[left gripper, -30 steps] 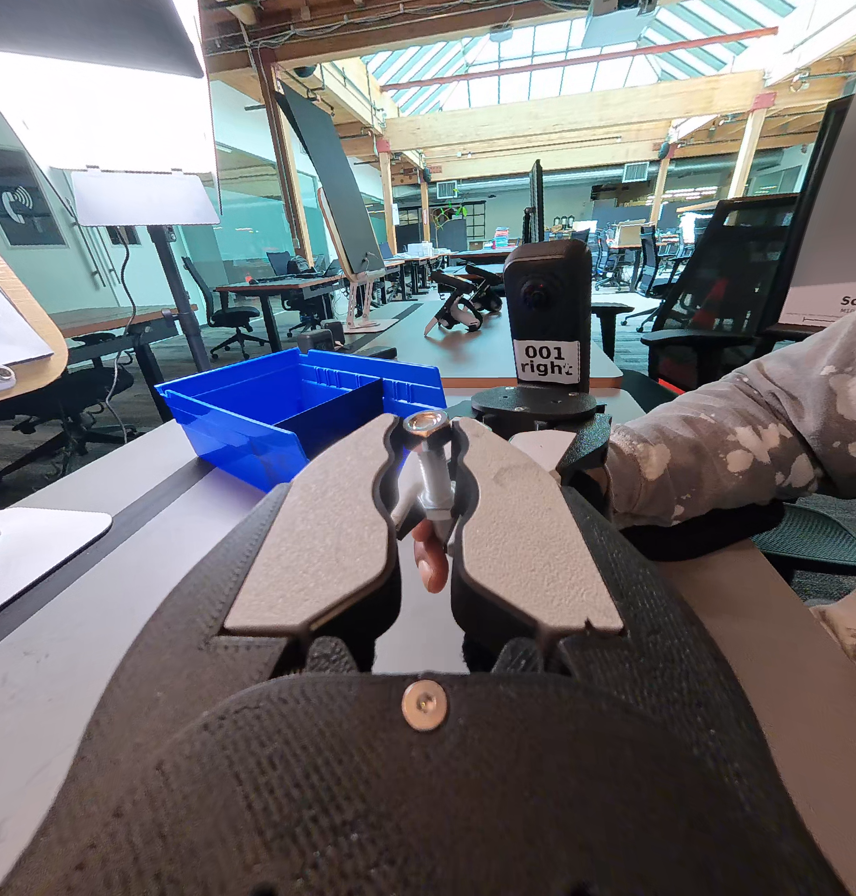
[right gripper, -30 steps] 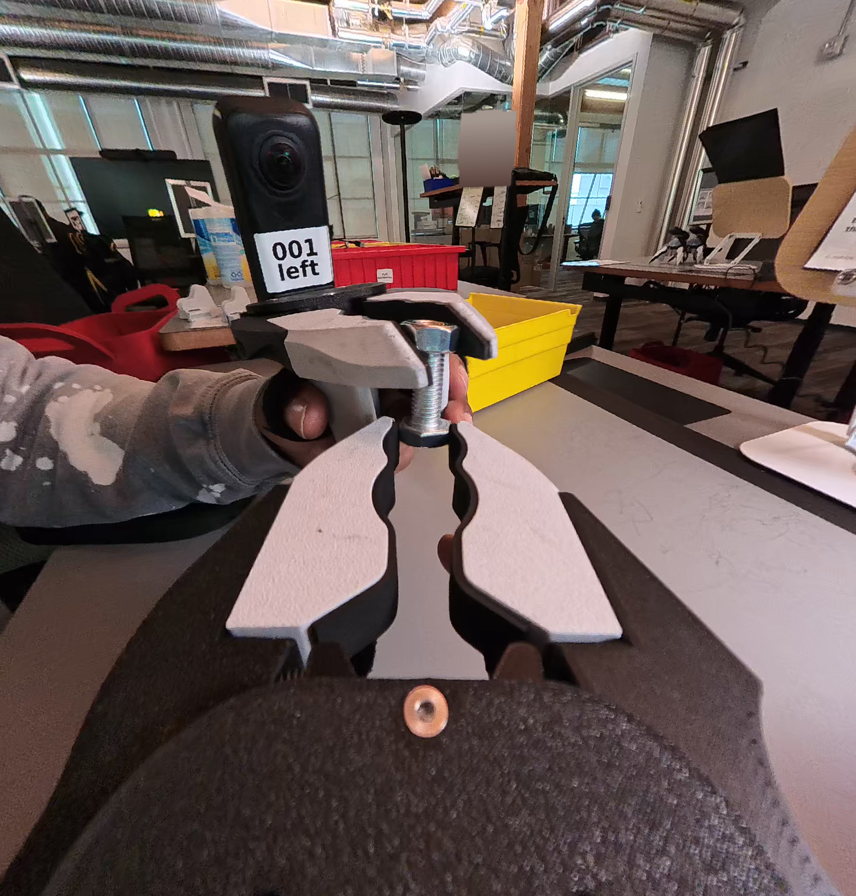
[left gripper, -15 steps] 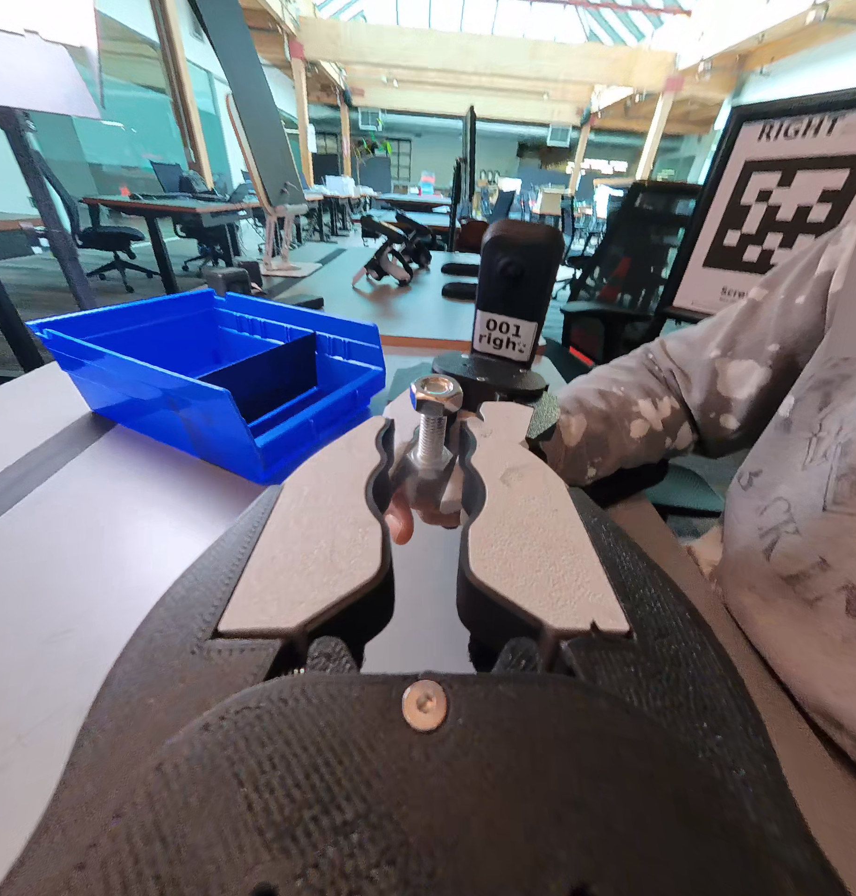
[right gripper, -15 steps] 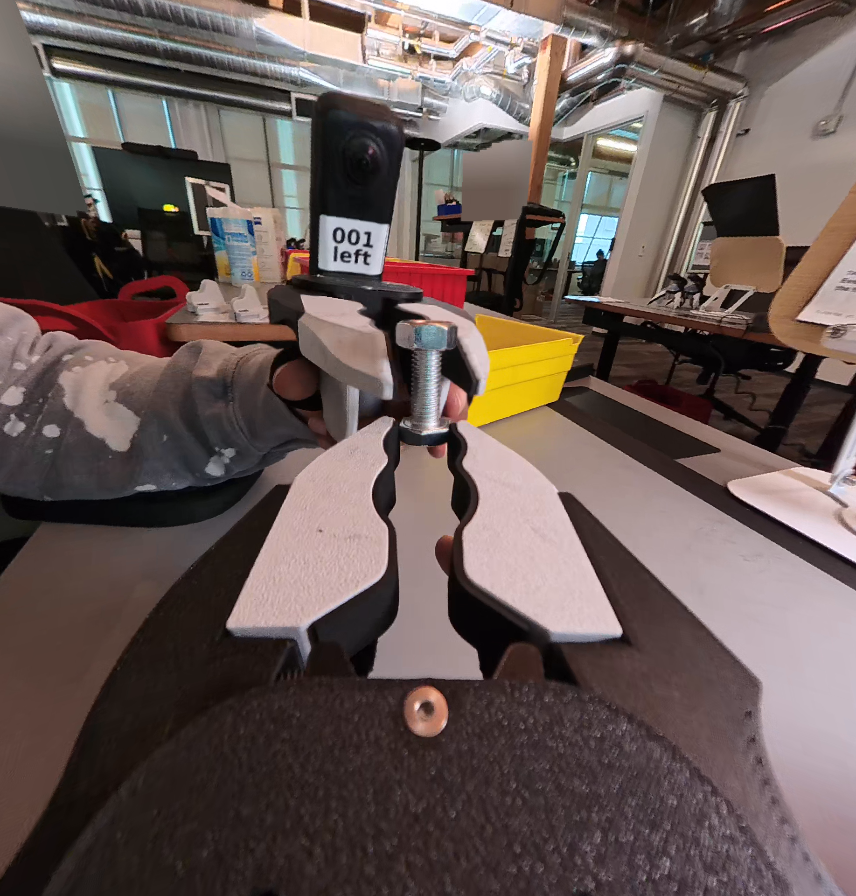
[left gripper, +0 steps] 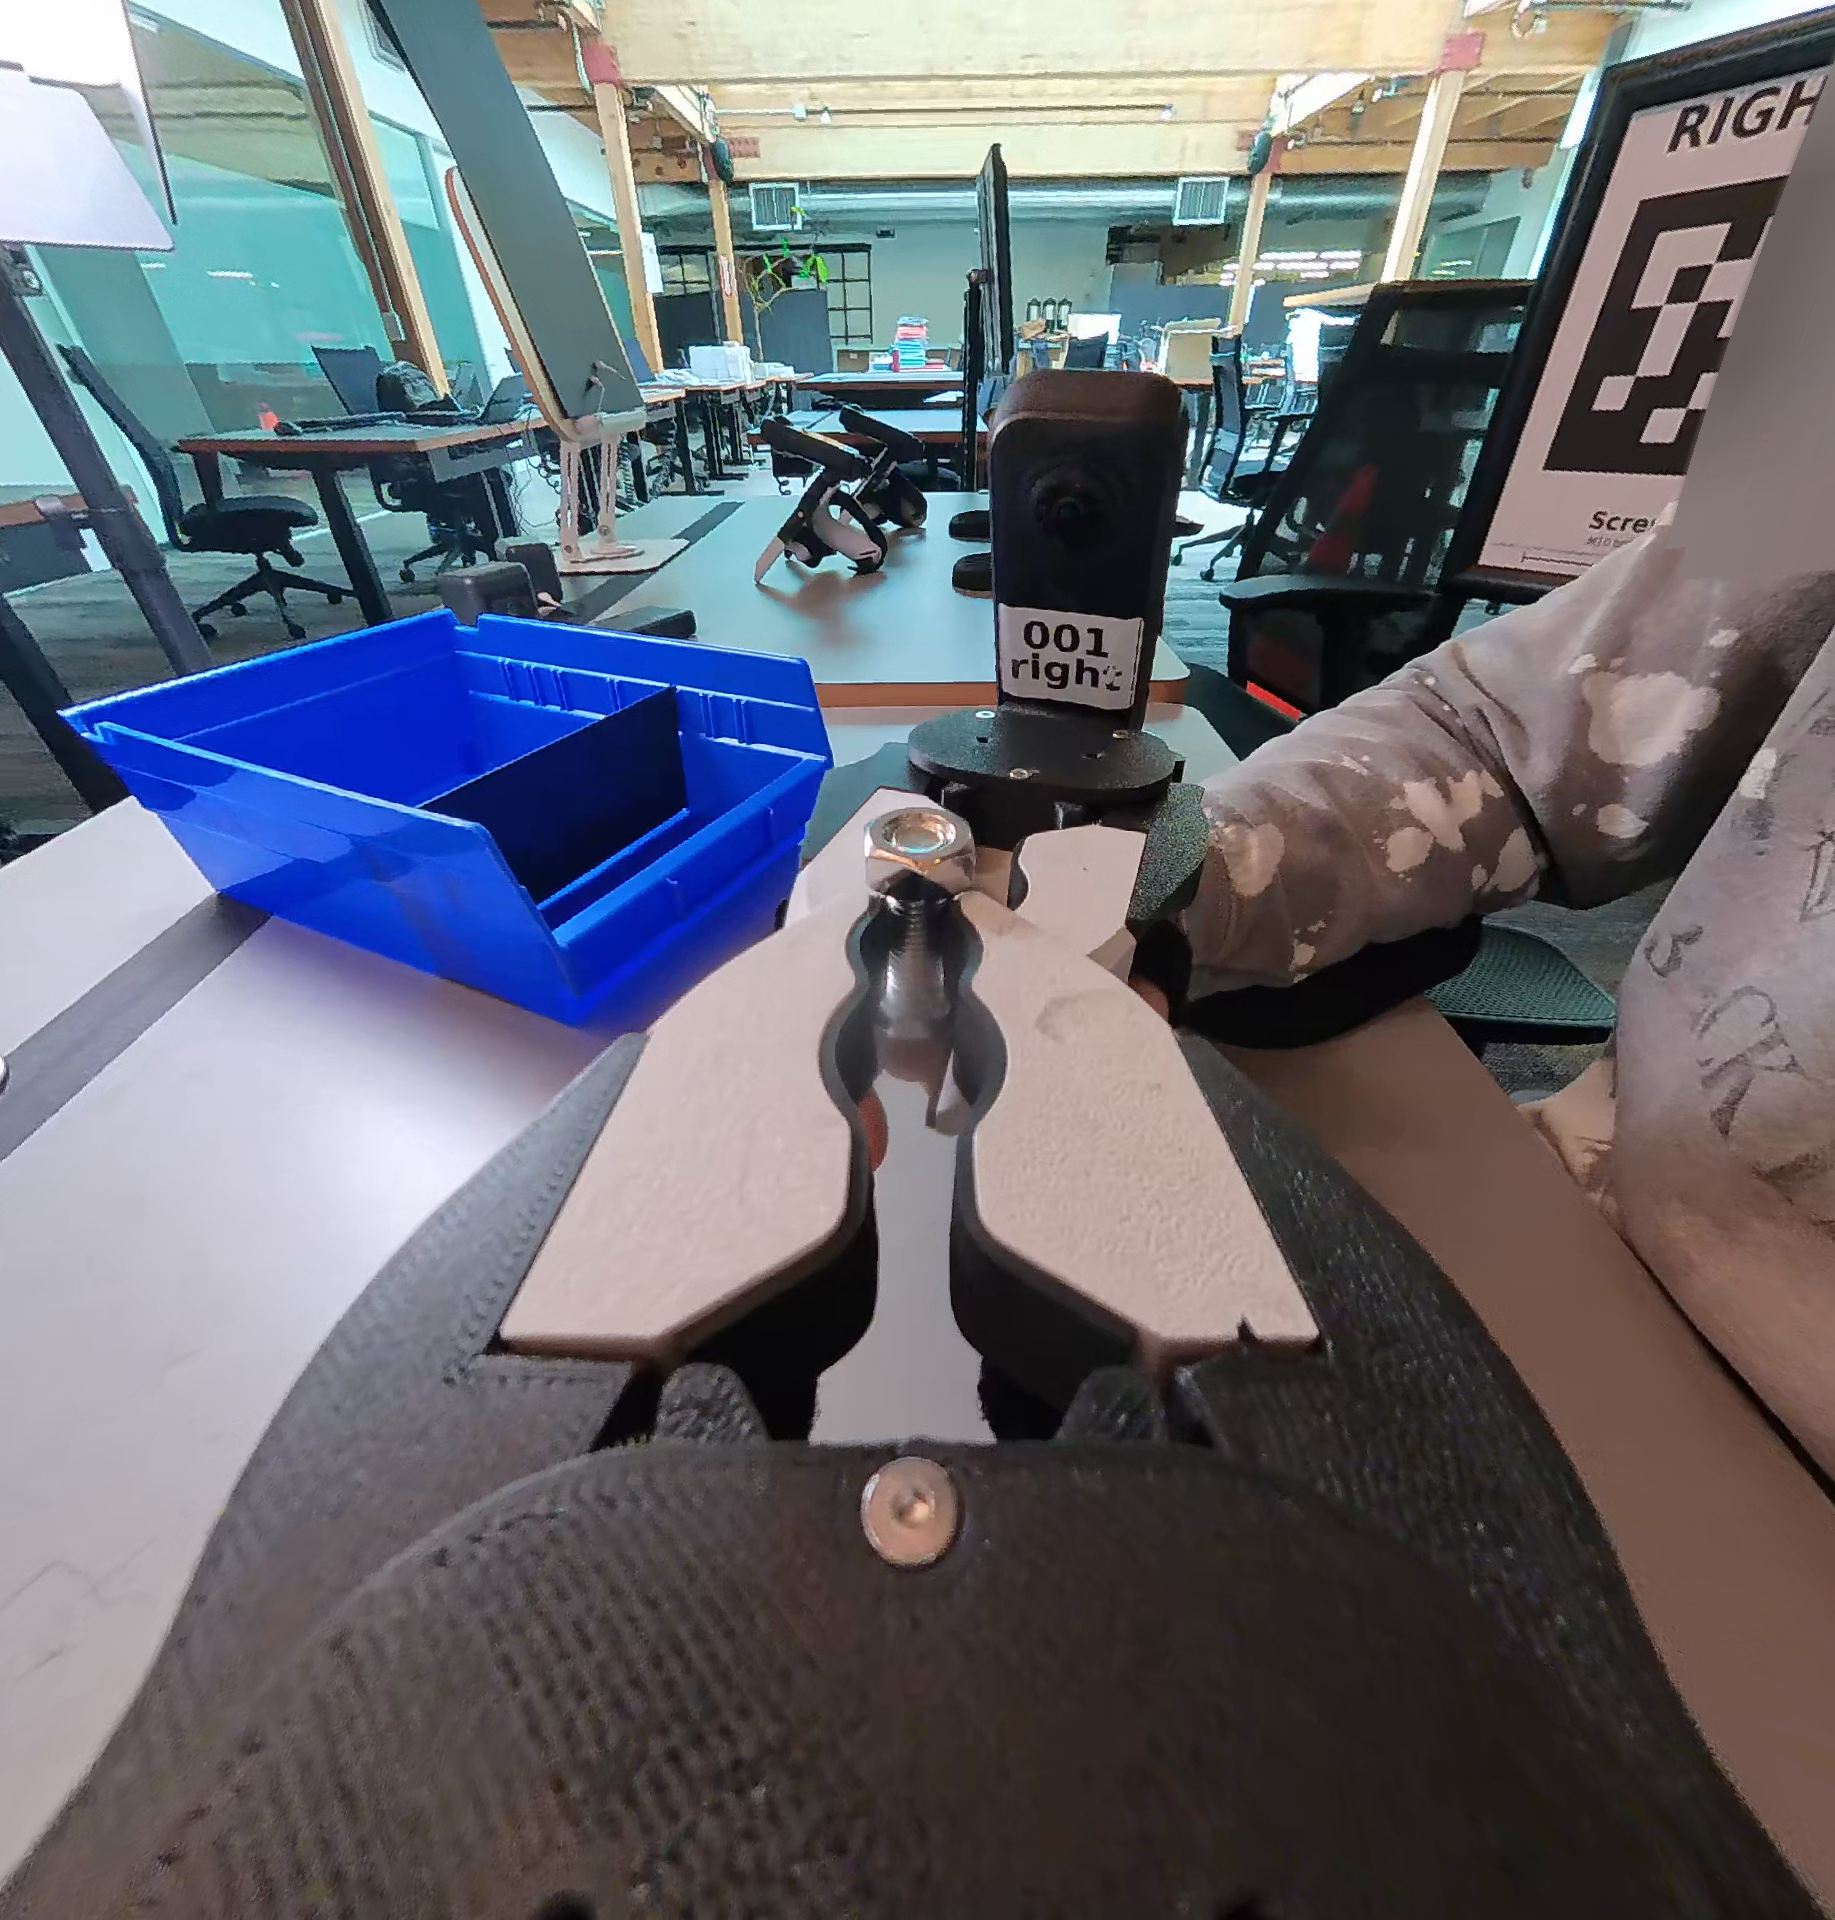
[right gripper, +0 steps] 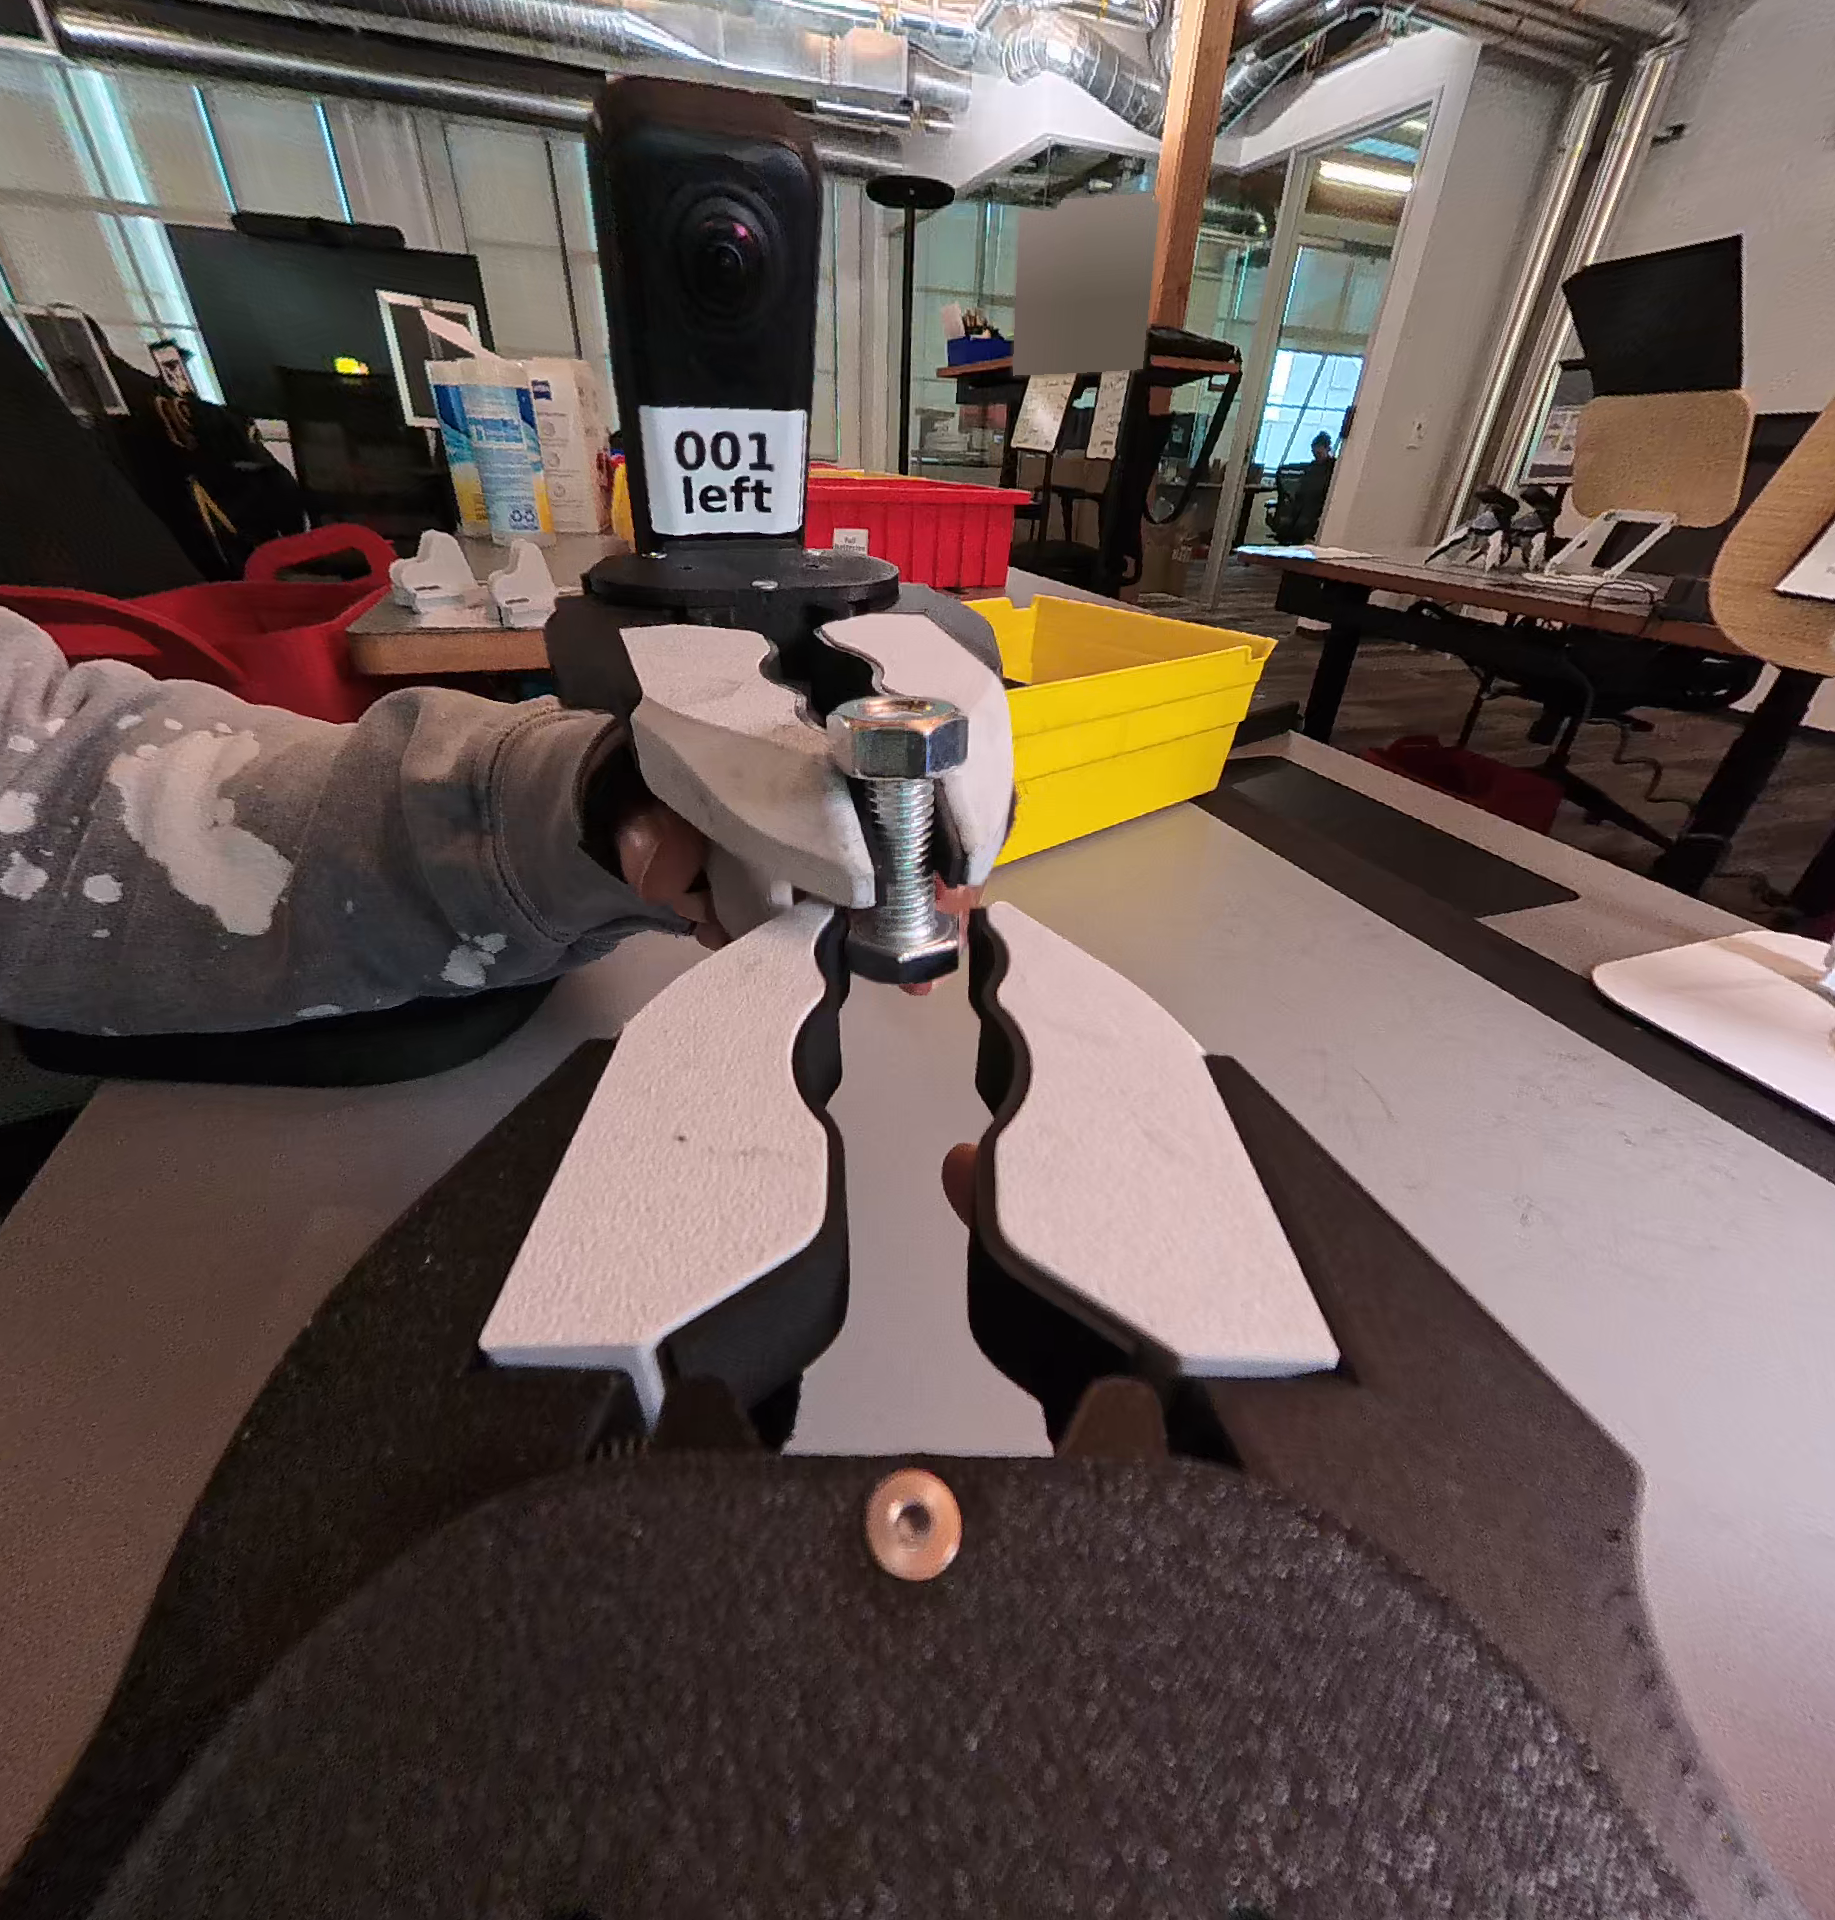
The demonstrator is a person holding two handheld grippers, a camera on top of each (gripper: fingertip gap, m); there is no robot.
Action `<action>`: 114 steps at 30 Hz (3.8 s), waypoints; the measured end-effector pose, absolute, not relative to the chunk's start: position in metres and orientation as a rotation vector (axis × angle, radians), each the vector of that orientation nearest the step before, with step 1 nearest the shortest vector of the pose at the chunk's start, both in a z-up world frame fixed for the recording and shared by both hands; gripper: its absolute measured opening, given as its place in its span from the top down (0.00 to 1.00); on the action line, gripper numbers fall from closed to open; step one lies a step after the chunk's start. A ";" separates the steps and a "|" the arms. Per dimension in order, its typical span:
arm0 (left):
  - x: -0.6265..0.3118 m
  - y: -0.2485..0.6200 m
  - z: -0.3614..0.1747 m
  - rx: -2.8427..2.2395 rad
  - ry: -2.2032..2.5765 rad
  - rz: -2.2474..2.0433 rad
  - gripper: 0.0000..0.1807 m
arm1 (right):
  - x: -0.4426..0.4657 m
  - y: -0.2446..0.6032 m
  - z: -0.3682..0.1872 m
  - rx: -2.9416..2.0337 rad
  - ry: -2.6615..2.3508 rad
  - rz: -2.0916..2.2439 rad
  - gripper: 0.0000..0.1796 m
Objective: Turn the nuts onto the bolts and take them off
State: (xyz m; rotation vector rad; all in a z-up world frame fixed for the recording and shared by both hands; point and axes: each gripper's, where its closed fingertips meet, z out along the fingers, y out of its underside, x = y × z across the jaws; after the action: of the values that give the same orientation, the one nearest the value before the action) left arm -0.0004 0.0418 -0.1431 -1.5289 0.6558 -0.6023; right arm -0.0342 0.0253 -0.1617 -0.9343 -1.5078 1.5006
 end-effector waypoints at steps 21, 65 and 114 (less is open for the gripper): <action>0.001 0.045 -0.146 -1.529 0.662 -0.555 0.94 | -0.037 0.027 -0.167 -0.944 -1.515 1.434 0.90; -0.052 0.062 -0.134 -1.562 0.322 -0.589 0.89 | -0.036 0.036 -0.160 -0.978 -1.441 1.505 0.90; -0.059 0.074 -0.160 -1.691 0.263 -0.485 0.92 | -0.043 0.046 -0.174 -1.106 -1.447 1.475 0.90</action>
State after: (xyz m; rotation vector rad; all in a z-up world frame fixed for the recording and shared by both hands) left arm -0.0591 0.0741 -0.1602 -1.6909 0.2631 -0.4847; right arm -0.0425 0.0456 -0.1740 -1.1057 -1.4468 1.4751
